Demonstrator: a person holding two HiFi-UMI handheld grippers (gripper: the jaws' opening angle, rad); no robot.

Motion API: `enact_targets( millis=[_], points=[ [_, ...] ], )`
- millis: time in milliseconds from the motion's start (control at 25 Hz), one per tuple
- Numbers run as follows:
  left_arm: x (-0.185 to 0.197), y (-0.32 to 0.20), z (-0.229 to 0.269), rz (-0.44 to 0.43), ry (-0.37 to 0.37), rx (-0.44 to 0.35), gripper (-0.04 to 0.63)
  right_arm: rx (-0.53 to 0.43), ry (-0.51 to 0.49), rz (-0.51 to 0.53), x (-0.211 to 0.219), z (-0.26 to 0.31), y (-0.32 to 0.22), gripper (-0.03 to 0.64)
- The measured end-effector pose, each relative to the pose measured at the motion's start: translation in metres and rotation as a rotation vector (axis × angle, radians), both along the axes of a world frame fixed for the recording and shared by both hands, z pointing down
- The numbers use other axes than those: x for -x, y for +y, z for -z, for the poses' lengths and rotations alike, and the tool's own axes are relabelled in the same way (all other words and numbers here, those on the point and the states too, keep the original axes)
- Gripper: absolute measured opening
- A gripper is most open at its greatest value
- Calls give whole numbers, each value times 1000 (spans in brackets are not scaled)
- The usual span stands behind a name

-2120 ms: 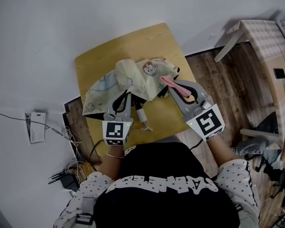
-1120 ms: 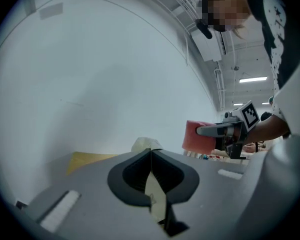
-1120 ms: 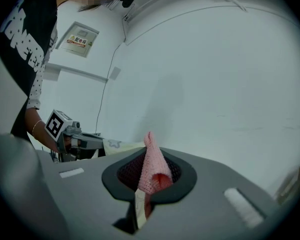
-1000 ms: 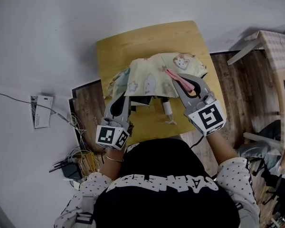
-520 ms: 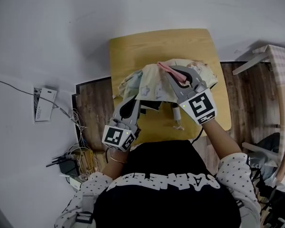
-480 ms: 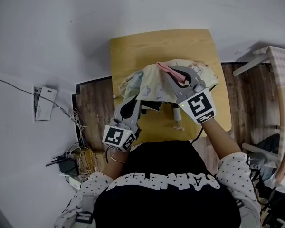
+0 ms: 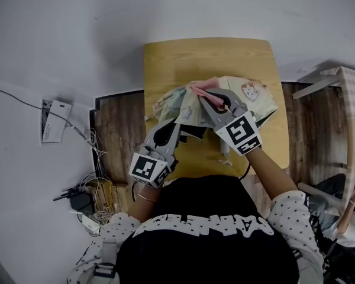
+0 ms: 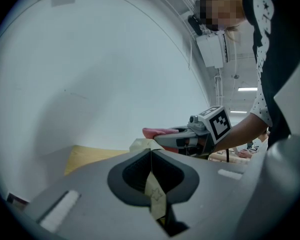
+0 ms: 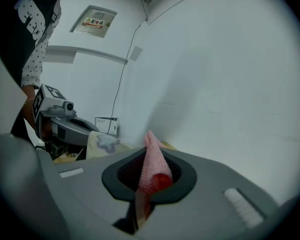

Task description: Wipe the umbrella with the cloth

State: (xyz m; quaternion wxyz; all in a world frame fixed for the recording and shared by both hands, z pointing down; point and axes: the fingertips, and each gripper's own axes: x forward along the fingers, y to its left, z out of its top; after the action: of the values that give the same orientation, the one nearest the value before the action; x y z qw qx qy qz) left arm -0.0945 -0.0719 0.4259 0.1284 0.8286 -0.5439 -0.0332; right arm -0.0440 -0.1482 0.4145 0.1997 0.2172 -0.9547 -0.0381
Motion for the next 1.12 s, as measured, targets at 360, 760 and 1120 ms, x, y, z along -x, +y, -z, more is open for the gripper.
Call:
enact_targets(
  millis=[360,760,1120],
  points=[
    [2,1,-4,-4,-2,10,3,47,29,46,6,-19,24,35],
    [3,0,-5,-18,1,24,3,96,54,86,7,-34,53,35],
    [4,0,-10,-37,8,27,3,131,66,94,5,-41,73,35]
  ],
)
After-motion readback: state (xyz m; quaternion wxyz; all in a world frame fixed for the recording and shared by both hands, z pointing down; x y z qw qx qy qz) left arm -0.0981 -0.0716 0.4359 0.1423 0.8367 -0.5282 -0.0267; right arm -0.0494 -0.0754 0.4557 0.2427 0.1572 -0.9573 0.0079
